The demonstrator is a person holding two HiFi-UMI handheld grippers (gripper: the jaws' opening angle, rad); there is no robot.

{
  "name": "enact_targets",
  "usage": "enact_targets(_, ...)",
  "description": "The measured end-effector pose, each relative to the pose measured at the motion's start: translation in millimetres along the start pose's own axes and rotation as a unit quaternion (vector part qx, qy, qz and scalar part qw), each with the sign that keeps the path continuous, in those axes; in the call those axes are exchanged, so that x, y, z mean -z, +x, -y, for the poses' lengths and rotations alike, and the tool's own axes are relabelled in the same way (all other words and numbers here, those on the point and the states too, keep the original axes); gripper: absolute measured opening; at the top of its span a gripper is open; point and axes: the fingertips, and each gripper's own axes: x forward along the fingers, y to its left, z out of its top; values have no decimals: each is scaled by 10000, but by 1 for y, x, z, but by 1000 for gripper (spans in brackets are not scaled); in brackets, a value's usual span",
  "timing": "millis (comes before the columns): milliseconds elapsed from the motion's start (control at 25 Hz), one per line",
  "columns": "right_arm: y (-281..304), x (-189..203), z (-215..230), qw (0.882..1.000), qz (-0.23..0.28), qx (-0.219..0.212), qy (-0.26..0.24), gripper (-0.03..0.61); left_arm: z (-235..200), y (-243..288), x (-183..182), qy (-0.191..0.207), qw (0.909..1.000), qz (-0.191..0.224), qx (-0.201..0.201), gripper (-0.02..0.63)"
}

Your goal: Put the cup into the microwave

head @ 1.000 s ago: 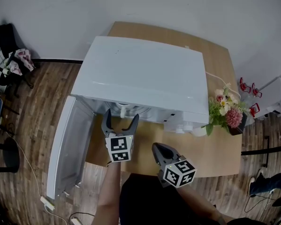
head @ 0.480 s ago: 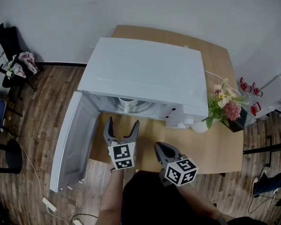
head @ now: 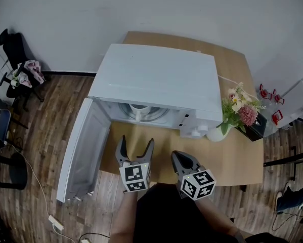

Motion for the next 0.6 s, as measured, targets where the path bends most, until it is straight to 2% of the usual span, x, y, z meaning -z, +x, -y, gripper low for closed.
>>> enact_targets(200,-7,-10,3,9999,155,47,17,-6,17,-19,-4,-56,9997,-53,240,443)
enact_targets(240,-8,-12,3,9998,184,40,18,-6,19,-23,-6,-62,9996,-43,275,423)
enact_targets(320,-9,-16,3,9997,243,17,40,-6,22,-30,-8,-75,9995,-33,314,325)
enact_targets(600,-14,-38,-5,9987,484,-115,56,-6,25,-52,-14,-237,9984,-155,480,213)
